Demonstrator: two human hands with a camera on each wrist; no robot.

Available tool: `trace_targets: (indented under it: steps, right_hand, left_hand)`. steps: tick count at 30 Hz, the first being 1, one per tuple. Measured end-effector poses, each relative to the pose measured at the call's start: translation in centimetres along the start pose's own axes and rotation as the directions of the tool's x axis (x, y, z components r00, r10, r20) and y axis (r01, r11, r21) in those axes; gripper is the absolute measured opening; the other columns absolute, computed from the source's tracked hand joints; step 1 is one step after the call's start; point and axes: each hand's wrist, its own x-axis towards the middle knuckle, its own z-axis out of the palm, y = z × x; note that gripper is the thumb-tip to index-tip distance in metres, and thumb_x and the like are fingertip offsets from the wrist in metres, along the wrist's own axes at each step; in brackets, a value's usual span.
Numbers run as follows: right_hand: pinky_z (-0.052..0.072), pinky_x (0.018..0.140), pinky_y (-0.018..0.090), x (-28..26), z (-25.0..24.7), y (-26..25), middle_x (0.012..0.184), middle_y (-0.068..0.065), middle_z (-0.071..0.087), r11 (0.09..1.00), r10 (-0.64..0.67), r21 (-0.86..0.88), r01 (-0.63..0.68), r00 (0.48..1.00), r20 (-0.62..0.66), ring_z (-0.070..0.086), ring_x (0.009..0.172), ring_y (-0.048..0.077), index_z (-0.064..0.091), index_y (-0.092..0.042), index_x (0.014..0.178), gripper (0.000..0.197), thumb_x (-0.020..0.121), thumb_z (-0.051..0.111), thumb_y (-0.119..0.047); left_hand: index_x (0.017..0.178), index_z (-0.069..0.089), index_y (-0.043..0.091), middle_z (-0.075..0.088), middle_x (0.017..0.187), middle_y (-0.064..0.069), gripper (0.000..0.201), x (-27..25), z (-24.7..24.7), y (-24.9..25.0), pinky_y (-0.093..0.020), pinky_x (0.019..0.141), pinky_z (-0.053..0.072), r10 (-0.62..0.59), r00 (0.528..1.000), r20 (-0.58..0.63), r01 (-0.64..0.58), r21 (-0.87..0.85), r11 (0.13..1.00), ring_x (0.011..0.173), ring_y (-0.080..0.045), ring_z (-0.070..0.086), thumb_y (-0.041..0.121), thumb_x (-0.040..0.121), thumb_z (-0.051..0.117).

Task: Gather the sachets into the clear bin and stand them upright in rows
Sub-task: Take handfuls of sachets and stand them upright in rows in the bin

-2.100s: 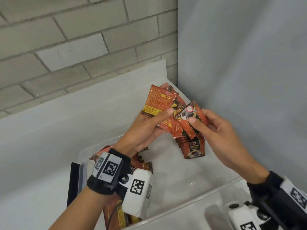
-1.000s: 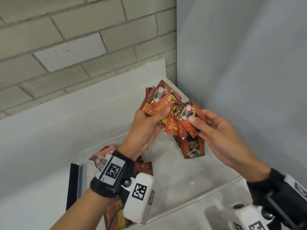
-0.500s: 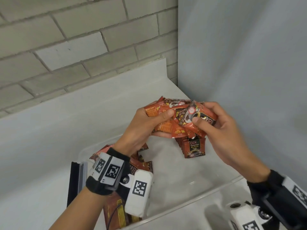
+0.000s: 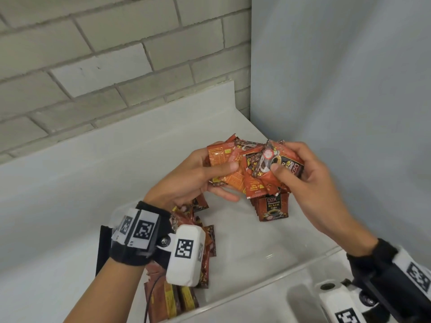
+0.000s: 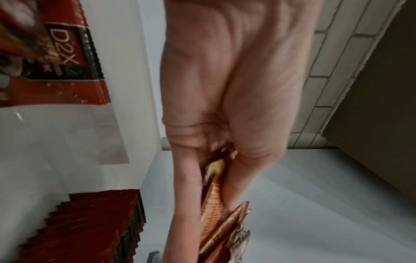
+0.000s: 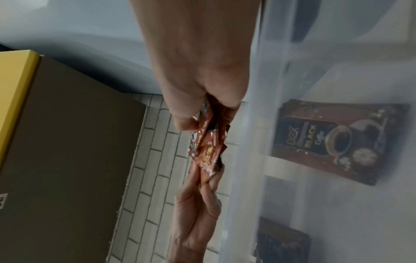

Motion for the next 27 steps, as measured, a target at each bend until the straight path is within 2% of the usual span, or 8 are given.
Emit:
trace_targets:
  steps: [7, 11, 13, 16, 19, 22, 24, 27]
  right_hand:
    - [0.054, 0.07, 0.02, -0.1, 0.0, 0.2, 0.094, -0.012, 0.072, 1.0, 0.021, 0.0, -0.021, 1.0, 0.022, 0.069, 0.087, 0.006, 0.059, -0.027, 0.106, 0.031, 0.075, 0.065, -0.03]
    - [0.054, 0.072, 0.021, 0.1, 0.2, 0.5, 0.1, -0.01, 0.072, 0.997, 0.06, 0.054, -0.063, 0.997, 0.049, 0.069, 0.091, 0.007, 0.057, -0.023, 0.112, 0.036, 0.077, 0.065, -0.025]
    - [0.055, 0.072, 0.022, 0.2, 0.2, 0.6, 0.101, -0.009, 0.072, 0.993, 0.075, 0.088, -0.079, 0.996, 0.047, 0.069, 0.091, 0.008, 0.056, -0.021, 0.114, 0.039, 0.077, 0.066, -0.023]
    - [0.055, 0.069, 0.023, 0.4, 0.1, 0.5, 0.101, -0.004, 0.073, 0.981, 0.086, 0.174, -0.084, 0.996, -0.002, 0.07, 0.089, 0.011, 0.055, -0.02, 0.114, 0.047, 0.07, 0.071, -0.028]
    - [0.055, 0.068, 0.023, 0.5, -0.1, 0.3, 0.1, -0.003, 0.073, 0.971, 0.086, 0.226, -0.07, 0.995, -0.058, 0.071, 0.088, 0.014, 0.055, -0.02, 0.113, 0.054, 0.064, 0.073, -0.032]
    - [0.055, 0.069, 0.023, 0.6, -0.1, 0.3, 0.101, -0.001, 0.073, 0.964, 0.094, 0.258, -0.068, 0.991, -0.091, 0.071, 0.09, 0.015, 0.055, -0.02, 0.115, 0.056, 0.063, 0.074, -0.031]
    - [0.055, 0.069, 0.022, 0.7, -0.1, 0.3, 0.1, -0.002, 0.074, 0.96, 0.113, 0.268, -0.085, 0.99, -0.09, 0.071, 0.089, 0.014, 0.056, -0.018, 0.116, 0.059, 0.061, 0.074, -0.032]
    - [0.055, 0.067, 0.02, 0.7, -0.1, 0.3, 0.1, -0.003, 0.074, 0.954, 0.132, 0.282, -0.106, 0.988, -0.078, 0.071, 0.089, 0.014, 0.055, -0.014, 0.119, 0.064, 0.06, 0.073, -0.035]
  left_hand:
    - [0.107, 0.058, 0.013, 0.074, 0.089, -0.009, 0.033, 0.1, 0.4, 0.1, -0.028, 0.048, 0.057, 0.06, 0.992, -0.109, -0.044, 0.148, 0.988, 0.072, -0.026, 0.072, 0.03, 0.08, 0.063]
    - [0.108, 0.057, 0.012, 0.074, 0.083, -0.007, 0.033, 0.2, 1.0, 0.1, -0.031, 0.052, 0.058, 0.092, 0.989, -0.115, -0.074, 0.15, 0.986, 0.068, -0.023, 0.072, 0.036, 0.085, 0.055]
    - [0.115, 0.055, 0.011, 0.073, 0.088, -0.013, 0.036, 0.3, 1.1, 0.1, -0.035, 0.056, 0.06, 0.055, 0.995, -0.079, -0.048, 0.081, 0.996, 0.073, -0.029, 0.072, 0.038, 0.091, 0.048]
    - [0.129, 0.048, 0.013, 0.068, 0.113, -0.019, 0.039, 0.4, 0.6, 0.3, -0.048, 0.069, 0.06, -0.016, 1.0, -0.019, 0.014, -0.065, 0.998, 0.094, -0.04, 0.068, 0.034, 0.098, 0.039]
    - [0.126, 0.042, 0.009, 0.062, 0.122, -0.021, 0.035, 0.4, 0.1, 0.2, -0.055, 0.078, 0.057, -0.023, 0.998, -0.058, 0.02, -0.064, 0.998, 0.101, -0.041, 0.066, 0.03, 0.097, 0.043]
    - [0.116, 0.042, 0.011, 0.064, 0.114, -0.023, 0.038, 0.4, 0.1, -0.1, -0.046, 0.088, 0.055, 0.006, 0.998, -0.063, -0.004, 0.03, 1.0, 0.104, -0.035, 0.064, 0.033, 0.087, 0.053]
    - [0.109, 0.043, 0.01, 0.067, 0.104, -0.014, 0.032, 0.4, 0.1, 0.1, -0.033, 0.084, 0.056, 0.055, 0.997, -0.048, -0.051, 0.064, 0.997, 0.099, -0.025, 0.064, 0.03, 0.086, 0.053]
    - [0.103, 0.046, 0.011, 0.07, 0.099, -0.009, 0.024, 0.3, 0.2, 0.4, -0.027, 0.076, 0.058, 0.094, 0.995, -0.04, -0.094, 0.01, 0.996, 0.092, -0.02, 0.067, 0.024, 0.084, 0.055]
